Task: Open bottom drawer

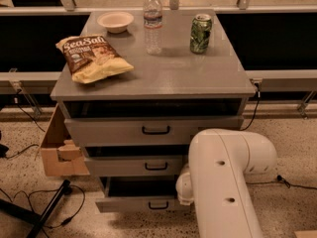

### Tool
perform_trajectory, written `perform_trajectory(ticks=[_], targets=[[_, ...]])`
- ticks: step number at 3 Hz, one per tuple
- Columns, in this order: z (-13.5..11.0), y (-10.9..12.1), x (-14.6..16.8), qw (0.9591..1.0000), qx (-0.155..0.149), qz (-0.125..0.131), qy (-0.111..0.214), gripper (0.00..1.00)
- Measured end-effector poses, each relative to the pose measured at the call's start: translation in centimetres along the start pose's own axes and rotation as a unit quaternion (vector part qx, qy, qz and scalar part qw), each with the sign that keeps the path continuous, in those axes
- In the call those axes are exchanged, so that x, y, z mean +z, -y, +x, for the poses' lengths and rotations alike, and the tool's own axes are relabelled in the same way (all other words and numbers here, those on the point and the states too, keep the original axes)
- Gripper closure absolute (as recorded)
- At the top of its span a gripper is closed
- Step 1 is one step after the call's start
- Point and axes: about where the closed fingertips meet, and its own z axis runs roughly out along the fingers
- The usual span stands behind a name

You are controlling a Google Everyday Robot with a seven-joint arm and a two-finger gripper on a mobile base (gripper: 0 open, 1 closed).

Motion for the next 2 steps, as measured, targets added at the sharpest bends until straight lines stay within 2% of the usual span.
perform_trajectory(ticks=[1,2], targets=[[1.19,-2.3,-0.73,0.9998,0.014,-0.002,0.017,1.0],[1.19,-2.3,-0.73,0.9998,0.014,-0.002,0.017,1.0]])
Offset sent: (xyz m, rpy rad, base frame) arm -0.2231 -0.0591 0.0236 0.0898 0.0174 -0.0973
